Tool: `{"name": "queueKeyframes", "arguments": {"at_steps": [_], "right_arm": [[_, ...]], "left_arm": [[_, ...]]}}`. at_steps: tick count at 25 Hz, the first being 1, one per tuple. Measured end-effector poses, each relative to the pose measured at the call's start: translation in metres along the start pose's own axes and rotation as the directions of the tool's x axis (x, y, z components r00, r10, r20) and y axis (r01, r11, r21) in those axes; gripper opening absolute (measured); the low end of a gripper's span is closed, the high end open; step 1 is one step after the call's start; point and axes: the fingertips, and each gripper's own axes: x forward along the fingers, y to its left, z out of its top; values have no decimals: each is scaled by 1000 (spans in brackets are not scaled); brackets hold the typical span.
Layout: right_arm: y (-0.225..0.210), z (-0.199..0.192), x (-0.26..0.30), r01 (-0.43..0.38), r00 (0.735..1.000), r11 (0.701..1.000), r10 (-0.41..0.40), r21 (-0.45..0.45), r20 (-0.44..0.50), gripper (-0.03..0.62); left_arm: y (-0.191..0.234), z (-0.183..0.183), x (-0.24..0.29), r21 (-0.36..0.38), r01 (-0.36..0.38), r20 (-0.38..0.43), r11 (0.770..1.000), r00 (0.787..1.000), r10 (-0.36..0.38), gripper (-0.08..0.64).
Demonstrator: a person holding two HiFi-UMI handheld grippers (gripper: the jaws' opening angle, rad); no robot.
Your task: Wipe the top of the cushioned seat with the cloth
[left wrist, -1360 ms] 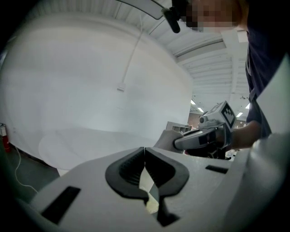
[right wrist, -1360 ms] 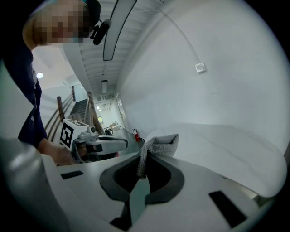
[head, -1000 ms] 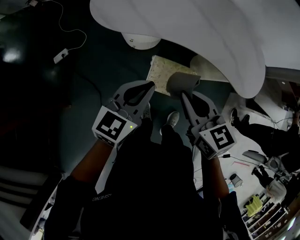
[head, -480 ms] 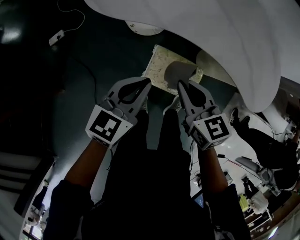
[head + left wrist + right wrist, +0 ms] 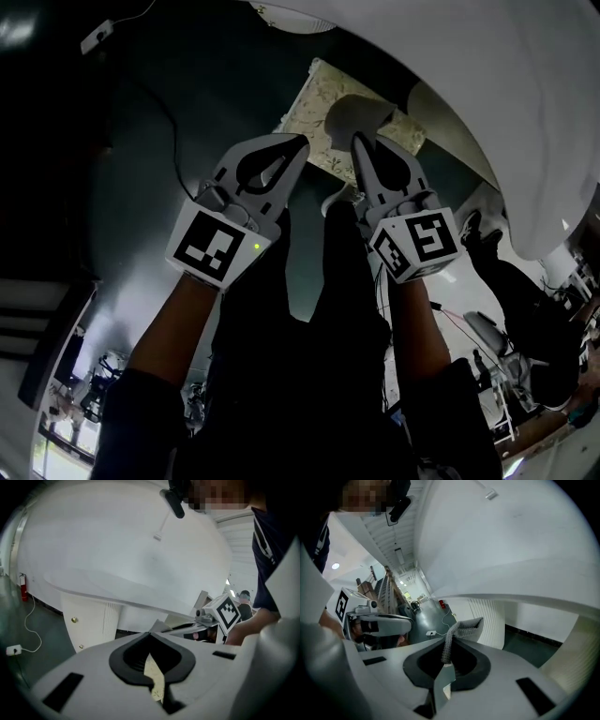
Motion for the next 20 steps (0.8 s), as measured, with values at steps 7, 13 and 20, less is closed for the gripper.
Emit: {"name": "queueKeyframes", "arguments": {"at_steps": [7,13,20], "right_arm": [[-23,-44,53,-32,999,999,34,39,-33,32],[-50,-66,95,-26,998,998,29,54,-58,32],[-73,-105,157,-23,994,998,28,53,-104,32]], "left_arm": [[29,-49,36,-41,-21,-35,999,999,20,8],[56,-75,55,-71,-44,-56,996,998,40,8],[90,-107,70,-74,-64,-82,995,995,58,8]]}}
